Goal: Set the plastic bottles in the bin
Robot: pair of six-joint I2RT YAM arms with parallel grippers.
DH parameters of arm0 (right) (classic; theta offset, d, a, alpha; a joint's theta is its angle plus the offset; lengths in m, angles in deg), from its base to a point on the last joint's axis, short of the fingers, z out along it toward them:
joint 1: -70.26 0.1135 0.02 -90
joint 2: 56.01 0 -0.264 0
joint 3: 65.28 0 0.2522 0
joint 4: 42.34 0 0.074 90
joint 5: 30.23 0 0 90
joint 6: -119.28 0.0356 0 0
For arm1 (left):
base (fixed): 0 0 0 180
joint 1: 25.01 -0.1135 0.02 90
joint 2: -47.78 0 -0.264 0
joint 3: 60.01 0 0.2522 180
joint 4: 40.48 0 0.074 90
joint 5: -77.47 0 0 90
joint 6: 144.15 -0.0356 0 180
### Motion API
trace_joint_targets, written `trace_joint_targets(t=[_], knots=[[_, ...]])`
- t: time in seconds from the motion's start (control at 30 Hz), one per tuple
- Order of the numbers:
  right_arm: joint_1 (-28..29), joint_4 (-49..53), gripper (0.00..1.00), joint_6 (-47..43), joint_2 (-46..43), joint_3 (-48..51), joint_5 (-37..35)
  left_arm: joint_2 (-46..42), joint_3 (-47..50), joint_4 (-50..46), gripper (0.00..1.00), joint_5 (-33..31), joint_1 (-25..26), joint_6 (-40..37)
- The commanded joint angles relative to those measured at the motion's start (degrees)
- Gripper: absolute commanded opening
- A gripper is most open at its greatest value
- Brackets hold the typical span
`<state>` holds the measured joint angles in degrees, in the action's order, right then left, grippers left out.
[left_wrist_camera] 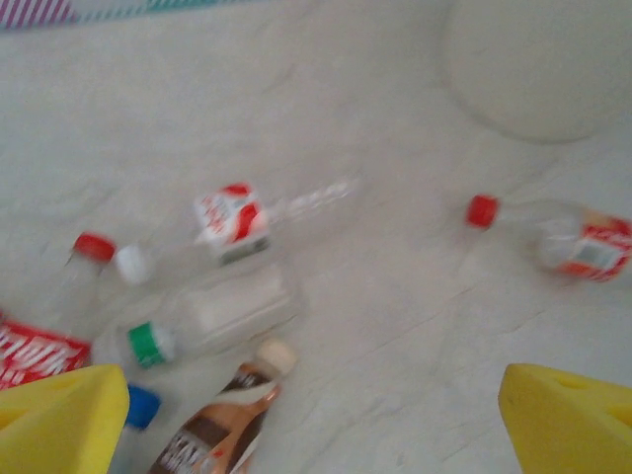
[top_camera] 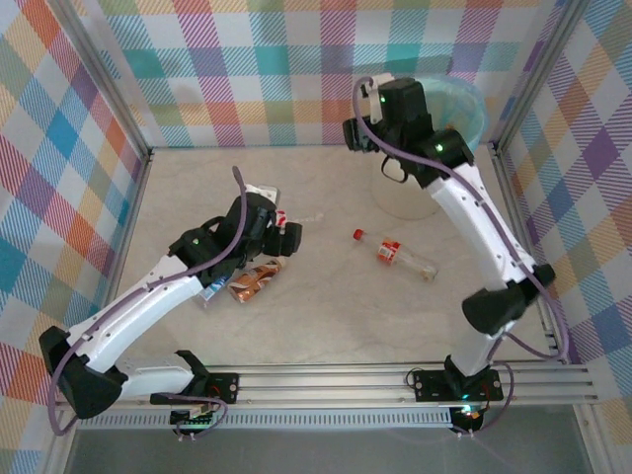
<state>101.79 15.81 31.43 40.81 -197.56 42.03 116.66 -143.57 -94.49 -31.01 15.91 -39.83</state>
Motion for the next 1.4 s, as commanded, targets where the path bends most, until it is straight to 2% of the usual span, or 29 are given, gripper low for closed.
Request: trace_joint_targets(t=[0.0, 0.17, 0.3, 0.57, 0.77, 1.07, 1.23, 1.37], knots=[[0.0, -5.3, 0.72, 0.8, -6.7, 10.8, 4.3, -0.3, 1.3, -9.7, 0.96, 4.7, -4.6, 0.3], [0.2, -13.8, 0.71, 4.6, -16.8, 29.4, 9.6, 0.9, 8.0, -12.0, 0.96, 11.7, -13.3, -3.0], [0.3, -14.1, 0.71, 5.7, -19.7, 35.5, 11.3, 3.6, 11.3, -11.4, 0.96, 13.8, -14.2, -6.4], [0.3, -11.8, 0.71, 7.5, -20.3, 38.0, 15.1, 12.4, 12.7, -8.4, 0.92, 16.8, -14.3, -9.2], [0.3, -12.4, 0.71, 7.5, -21.3, 39.4, 15.3, 16.5, 13.1, -7.4, 0.9, 18.5, -14.3, -9.9], [0.3, -12.7, 0.72, 7.3, -21.4, 40.6, 15.3, 19.0, 14.9, -5.6, 0.86, 23.7, -14.1, -9.1], [0.3, -12.4, 0.72, 7.9, -20.6, 40.9, 15.9, 21.6, 15.1, -5.3, 0.86, 23.2, -13.7, -8.1], [0.3, -12.3, 0.72, 7.6, -20.7, 40.9, 15.8, 23.3, 15.0, -5.3, 0.81, 23.5, -12.7, -8.1]])
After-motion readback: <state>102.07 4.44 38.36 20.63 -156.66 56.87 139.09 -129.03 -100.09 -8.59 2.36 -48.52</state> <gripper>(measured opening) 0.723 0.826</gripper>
